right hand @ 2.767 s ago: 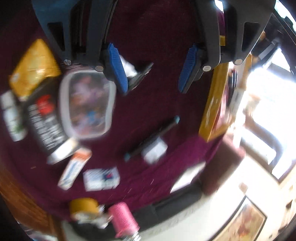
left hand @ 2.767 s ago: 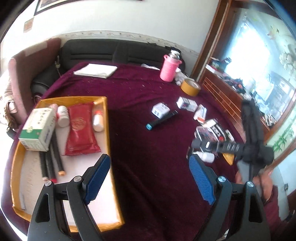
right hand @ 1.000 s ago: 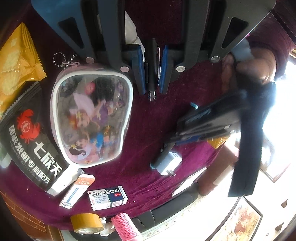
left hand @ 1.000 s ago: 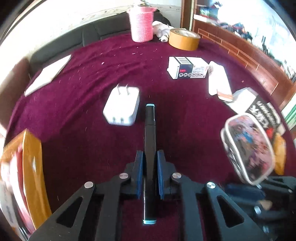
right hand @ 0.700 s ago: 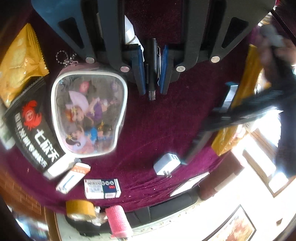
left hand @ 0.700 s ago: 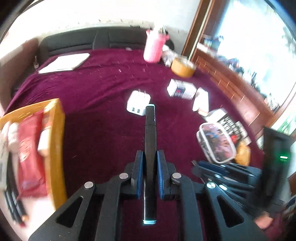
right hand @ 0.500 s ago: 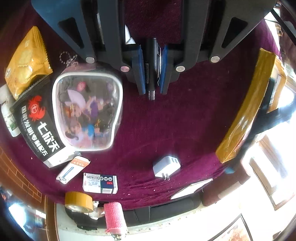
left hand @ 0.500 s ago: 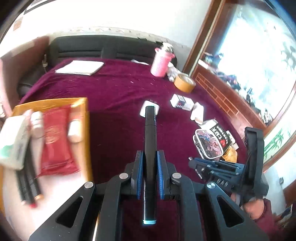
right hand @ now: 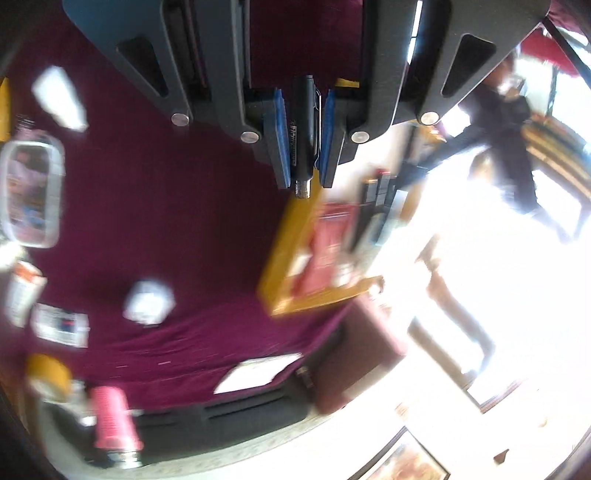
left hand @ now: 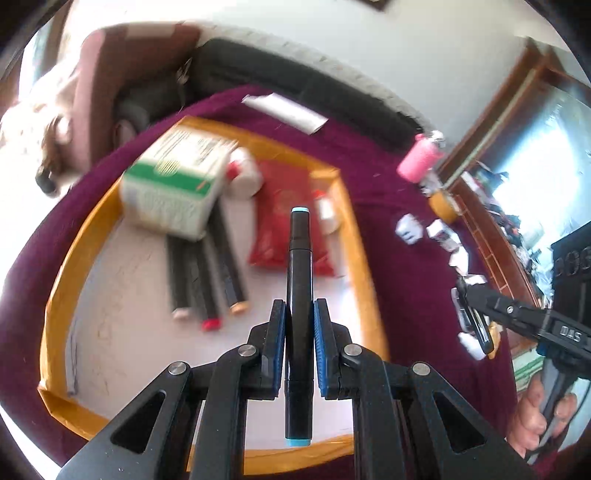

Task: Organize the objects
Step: 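Carry both markers into the tray and open both tools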

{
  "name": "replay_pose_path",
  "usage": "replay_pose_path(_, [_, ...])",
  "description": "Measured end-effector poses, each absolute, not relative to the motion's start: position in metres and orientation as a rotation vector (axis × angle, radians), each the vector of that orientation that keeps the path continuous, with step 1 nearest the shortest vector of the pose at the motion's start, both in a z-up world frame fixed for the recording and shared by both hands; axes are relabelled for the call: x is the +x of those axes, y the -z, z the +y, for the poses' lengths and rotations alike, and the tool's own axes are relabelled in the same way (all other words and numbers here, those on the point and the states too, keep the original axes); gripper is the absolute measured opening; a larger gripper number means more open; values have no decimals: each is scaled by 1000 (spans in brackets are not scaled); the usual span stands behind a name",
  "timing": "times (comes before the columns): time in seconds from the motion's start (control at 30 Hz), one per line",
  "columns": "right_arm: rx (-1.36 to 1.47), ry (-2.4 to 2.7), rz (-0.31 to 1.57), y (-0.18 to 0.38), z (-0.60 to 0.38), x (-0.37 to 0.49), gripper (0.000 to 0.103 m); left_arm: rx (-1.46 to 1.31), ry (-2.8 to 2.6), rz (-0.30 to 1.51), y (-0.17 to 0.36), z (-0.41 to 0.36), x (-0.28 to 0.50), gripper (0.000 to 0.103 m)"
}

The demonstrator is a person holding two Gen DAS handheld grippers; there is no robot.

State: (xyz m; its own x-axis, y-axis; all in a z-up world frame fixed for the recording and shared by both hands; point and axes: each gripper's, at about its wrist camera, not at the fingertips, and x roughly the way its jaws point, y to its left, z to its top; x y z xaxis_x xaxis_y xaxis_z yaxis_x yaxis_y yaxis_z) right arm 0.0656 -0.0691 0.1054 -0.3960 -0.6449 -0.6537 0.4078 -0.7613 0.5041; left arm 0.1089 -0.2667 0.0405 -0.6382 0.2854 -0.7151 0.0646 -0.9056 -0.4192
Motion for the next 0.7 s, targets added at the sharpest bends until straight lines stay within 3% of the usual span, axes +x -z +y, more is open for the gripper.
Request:
replay_pose_path(0.47, [1319,2192,-24,-66,-188,42,14,-1426,-2682,-714,-9,-276,87,12])
replay_pose_path(0.57, [1326,2200,9,-62,-193,40,14,-1402,-2706,-726,-11,-278,89,15])
replay_pose_path(0.7, [1362,2185,-39,-56,-189,38,14,-1350,-2770,-737,-17,-284,95,33])
